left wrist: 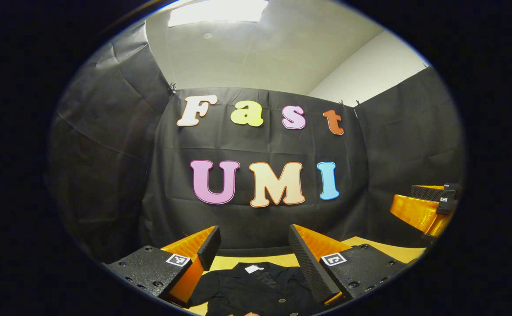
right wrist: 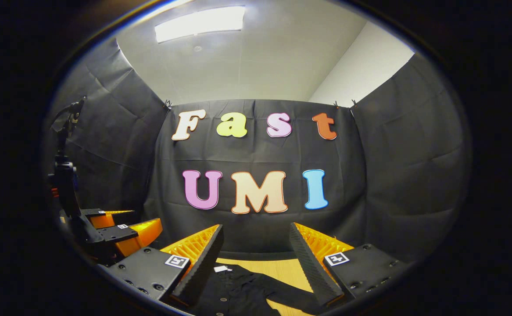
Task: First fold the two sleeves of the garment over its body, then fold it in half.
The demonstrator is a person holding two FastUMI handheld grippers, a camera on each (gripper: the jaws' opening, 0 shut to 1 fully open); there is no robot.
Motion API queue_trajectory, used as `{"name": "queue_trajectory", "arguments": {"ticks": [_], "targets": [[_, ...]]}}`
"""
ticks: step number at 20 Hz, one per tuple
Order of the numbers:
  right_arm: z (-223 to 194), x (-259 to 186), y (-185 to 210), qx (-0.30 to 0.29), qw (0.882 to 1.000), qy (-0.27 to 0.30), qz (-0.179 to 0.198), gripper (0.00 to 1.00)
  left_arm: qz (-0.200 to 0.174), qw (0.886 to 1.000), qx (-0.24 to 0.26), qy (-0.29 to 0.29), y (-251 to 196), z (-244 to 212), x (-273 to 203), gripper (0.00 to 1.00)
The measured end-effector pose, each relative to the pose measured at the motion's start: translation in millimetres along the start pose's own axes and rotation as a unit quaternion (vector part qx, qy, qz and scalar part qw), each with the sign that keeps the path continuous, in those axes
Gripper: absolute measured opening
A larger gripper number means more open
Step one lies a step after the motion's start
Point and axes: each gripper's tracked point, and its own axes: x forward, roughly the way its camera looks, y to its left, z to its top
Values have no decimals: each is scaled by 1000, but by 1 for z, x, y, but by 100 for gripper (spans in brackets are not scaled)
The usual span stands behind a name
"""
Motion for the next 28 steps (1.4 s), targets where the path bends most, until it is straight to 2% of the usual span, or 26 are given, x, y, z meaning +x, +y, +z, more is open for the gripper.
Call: {"name": "queue_trajectory", "arguments": {"ticks": [7,8,13,19,25,28], "targets": [[-9,-1,4,-1,1000,11,1,97,5,1000,-3,5,7,-5,-3,92],[-10,-1,3,1,1000,13,-1,94,7,1000,-4,5,9,-6,-4,92],[-20,3,-17,5,1000,26,-10,95,26,1000,-1,5,18,-5,-8,92],[-51,14,-83,-32,997,60,-48,96,50,999,4,7,15,-6,-13,92],[-92,20,-155,-34,992,99,-77,94,69,997,16,28,-5,-19,-17,93],[-123,23,-188,-35,988,127,-81,96,76,996,27,34,-18,-24,-17,92]]}}
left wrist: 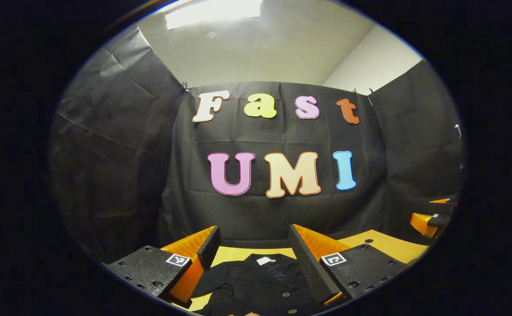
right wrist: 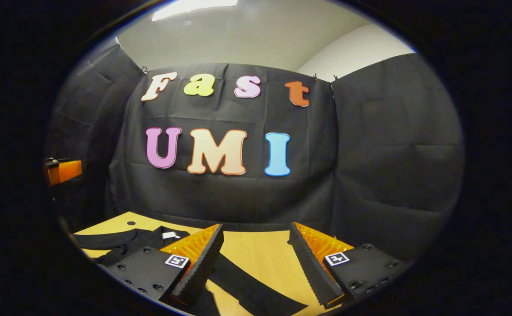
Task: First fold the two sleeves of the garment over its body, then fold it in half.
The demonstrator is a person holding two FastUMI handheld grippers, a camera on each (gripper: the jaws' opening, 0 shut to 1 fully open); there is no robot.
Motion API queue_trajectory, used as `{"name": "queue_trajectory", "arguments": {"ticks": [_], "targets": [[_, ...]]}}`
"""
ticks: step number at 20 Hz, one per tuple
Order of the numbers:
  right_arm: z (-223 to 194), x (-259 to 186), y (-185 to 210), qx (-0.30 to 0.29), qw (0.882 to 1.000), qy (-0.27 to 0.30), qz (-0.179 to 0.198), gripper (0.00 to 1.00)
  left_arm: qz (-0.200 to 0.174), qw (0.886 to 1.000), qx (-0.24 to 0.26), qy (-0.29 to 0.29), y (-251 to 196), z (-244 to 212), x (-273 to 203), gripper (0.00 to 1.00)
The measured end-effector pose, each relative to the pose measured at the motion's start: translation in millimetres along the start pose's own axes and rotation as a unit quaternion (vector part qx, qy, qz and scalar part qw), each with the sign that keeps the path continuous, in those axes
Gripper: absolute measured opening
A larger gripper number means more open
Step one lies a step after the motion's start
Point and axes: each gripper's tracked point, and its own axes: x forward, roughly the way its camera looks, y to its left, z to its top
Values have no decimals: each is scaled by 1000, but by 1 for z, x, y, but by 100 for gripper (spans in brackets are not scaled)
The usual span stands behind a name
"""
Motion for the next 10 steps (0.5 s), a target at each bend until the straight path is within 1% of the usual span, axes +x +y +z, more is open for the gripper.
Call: {"name": "queue_trajectory", "arguments": {"ticks": [1,6,7,8,10], "targets": [[-14,5,-10,0,1000,16,0,94,3,1000,2,3,-4,-2,-1,92],[-89,24,-48,-2,995,99,-2,96,20,1000,9,14,-20,-10,-4,92],[-104,27,-53,-5,993,117,0,94,23,1000,10,17,-24,-11,-5,92],[-121,29,-57,-10,991,137,3,96,26,999,11,21,-26,-14,-5,92],[-154,30,-65,-18,985,173,11,96,30,999,11,29,-32,-18,-4,92]]}}
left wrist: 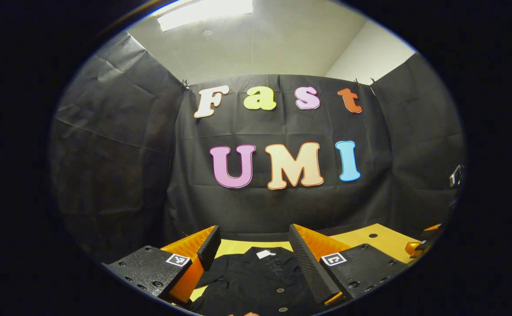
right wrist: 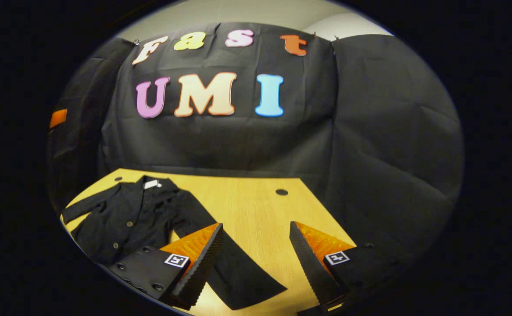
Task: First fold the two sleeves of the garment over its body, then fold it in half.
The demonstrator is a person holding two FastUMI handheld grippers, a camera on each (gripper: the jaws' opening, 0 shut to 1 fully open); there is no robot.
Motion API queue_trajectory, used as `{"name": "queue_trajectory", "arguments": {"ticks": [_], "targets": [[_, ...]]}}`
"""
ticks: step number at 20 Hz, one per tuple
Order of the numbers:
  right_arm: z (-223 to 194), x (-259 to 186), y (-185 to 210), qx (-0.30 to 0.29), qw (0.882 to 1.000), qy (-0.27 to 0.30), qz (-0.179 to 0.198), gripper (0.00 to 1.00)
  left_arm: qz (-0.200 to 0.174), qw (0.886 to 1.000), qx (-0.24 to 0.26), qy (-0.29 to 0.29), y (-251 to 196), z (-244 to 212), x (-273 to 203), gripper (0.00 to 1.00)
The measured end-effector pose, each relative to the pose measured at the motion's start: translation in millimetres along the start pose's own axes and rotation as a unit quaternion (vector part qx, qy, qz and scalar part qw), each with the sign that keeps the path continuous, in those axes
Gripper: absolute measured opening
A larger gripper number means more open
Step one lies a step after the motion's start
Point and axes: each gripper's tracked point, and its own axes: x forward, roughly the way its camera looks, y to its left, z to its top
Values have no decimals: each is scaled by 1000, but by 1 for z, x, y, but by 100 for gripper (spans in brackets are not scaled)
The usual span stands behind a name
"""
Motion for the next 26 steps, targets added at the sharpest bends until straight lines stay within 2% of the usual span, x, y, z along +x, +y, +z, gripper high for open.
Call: {"name": "queue_trajectory", "arguments": {"ticks": [5,9,12,16,18,19,20,22,23,24,25,26], "targets": [[-67,20,-17,-1,997,83,8,96,-3,1000,1,21,-18,-11,1,92],[-117,28,-22,0,987,157,18,94,0,1000,8,24,-26,-11,1,92],[-148,26,-25,15,982,188,26,95,-1,1000,18,24,-30,-11,0,93],[-170,30,-19,15,975,217,40,95,-3,999,26,23,-29,-9,3,94],[-171,31,-18,13,974,220,42,88,-1,999,26,23,-24,-10,5,96],[-173,31,-18,12,974,222,44,88,2,999,26,24,-20,-10,6,92],[-173,32,-20,13,975,217,46,74,2,999,26,24,-17,-11,6,92],[-173,35,-20,23,976,213,35,34,0,999,26,23,-11,-12,8,92],[-173,37,-20,29,975,217,32,14,-1,999,26,21,-7,-11,9,96],[-172,33,-20,37,974,224,26,8,0,1000,27,17,0,-10,11,96],[-165,31,-16,64,972,223,23,8,3,1000,27,14,9,-8,13,92],[-153,31,-10,91,973,209,28,4,8,999,27,13,17,-9,14,92]]}}
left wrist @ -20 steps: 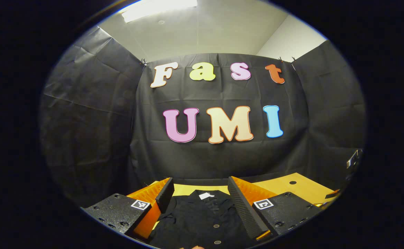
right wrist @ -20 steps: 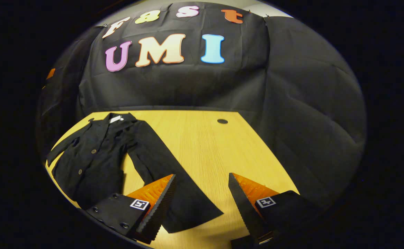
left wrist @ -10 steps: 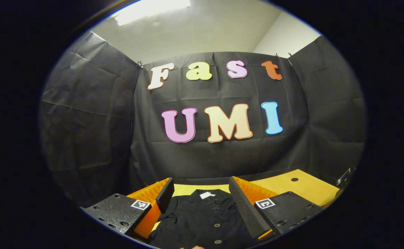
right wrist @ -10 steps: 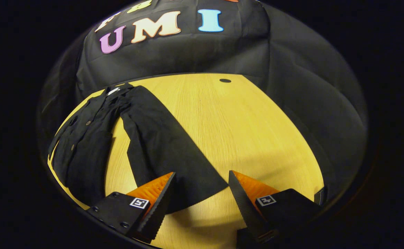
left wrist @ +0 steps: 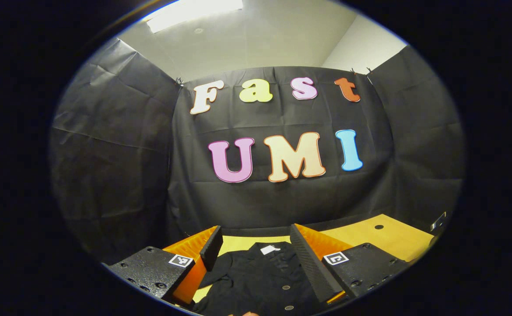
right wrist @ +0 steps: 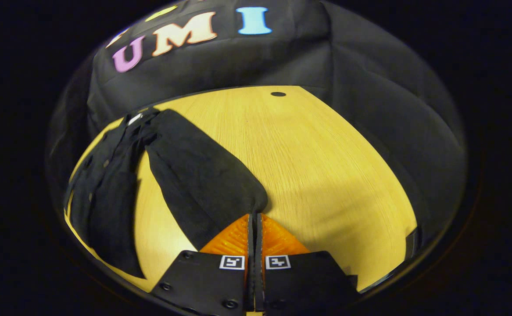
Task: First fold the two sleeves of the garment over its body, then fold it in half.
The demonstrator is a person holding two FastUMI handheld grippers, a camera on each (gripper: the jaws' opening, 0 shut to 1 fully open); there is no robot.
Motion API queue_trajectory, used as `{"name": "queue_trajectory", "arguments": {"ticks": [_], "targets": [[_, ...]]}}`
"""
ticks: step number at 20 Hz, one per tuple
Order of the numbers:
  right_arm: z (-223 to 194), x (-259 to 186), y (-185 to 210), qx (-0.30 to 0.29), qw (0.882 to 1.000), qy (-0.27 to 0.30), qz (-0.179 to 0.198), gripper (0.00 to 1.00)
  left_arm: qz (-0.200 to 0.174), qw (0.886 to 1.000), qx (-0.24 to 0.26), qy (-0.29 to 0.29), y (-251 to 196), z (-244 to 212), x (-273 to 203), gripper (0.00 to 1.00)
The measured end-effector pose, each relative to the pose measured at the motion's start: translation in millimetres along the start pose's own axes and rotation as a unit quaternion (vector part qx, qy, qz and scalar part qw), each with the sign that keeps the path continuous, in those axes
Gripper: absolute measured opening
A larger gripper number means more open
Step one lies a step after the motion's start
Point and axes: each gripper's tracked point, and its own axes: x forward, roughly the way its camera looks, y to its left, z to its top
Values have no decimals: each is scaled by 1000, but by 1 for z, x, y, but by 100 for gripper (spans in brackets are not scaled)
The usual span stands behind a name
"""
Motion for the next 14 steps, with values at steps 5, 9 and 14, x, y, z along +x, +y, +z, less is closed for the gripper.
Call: {"name": "queue_trajectory", "arguments": {"ticks": [5,9,14], "targets": [[68,-31,35,42,996,-77,17,3,14,1000,4,-6,42,3,4,92],[103,-49,81,34,992,-114,37,3,33,999,2,-11,79,5,4,92],[133,-69,155,-13,986,-148,77,2,63,998,-1,-10,129,-2,-1,92]]}}
